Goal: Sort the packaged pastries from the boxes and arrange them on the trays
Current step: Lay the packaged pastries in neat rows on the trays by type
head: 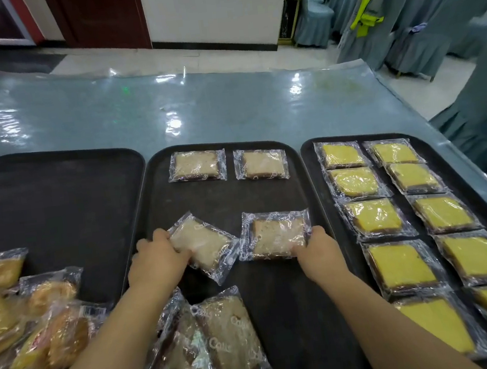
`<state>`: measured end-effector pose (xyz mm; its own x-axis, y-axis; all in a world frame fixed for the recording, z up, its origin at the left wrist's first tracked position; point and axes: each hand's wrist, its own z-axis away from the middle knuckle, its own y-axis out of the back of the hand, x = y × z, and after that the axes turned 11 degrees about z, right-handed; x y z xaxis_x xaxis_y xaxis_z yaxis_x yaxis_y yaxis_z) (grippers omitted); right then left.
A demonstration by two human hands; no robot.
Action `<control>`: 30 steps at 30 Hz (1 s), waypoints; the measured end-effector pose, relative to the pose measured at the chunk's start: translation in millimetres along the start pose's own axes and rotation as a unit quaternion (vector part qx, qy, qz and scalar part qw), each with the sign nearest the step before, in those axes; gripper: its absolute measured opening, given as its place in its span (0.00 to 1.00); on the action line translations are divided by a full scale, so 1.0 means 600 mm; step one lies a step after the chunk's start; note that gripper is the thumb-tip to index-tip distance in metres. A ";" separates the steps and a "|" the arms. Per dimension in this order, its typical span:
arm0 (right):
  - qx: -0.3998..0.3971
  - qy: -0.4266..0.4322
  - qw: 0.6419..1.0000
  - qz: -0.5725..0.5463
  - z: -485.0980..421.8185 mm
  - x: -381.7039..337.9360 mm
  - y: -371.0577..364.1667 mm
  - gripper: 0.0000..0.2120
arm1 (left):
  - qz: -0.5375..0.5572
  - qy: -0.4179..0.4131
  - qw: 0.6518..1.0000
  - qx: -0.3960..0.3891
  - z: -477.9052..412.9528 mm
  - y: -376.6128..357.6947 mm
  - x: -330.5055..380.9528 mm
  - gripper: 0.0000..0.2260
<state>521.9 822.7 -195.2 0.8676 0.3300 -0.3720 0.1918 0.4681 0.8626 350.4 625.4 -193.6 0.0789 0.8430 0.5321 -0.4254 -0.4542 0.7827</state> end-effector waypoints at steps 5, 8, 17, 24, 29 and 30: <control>0.062 0.091 0.975 0.193 0.019 -0.004 -0.016 0.28 | -0.076 -0.173 0.981 -0.037 -0.006 -0.004 -0.001 0.19; 0.039 0.179 0.962 0.204 0.026 -0.014 -0.027 0.27 | -0.089 -0.267 0.947 -0.155 -0.011 -0.009 -0.003 0.18; -0.080 0.251 0.914 0.307 0.012 -0.023 -0.057 0.30 | -0.236 -0.244 0.925 -0.171 -0.019 -0.034 -0.003 0.23; -0.074 0.259 0.910 0.317 -0.033 -0.040 -0.051 0.31 | -0.209 -0.203 0.950 -0.111 -0.051 -0.058 0.028 0.23; -0.067 0.259 0.913 0.309 -0.073 -0.059 -0.051 0.31 | -0.206 -0.176 0.959 -0.078 -0.088 -0.063 0.050 0.23; -0.065 0.258 0.914 0.306 -0.080 -0.063 -0.052 0.31 | -0.208 -0.175 0.960 -0.071 -0.095 -0.063 0.053 0.24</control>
<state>460.9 835.2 -224.3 0.4546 0.8903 0.0260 -0.3432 0.1482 0.9275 317.9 685.7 -225.0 0.5555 0.7838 0.2776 -0.4077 -0.0343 0.9125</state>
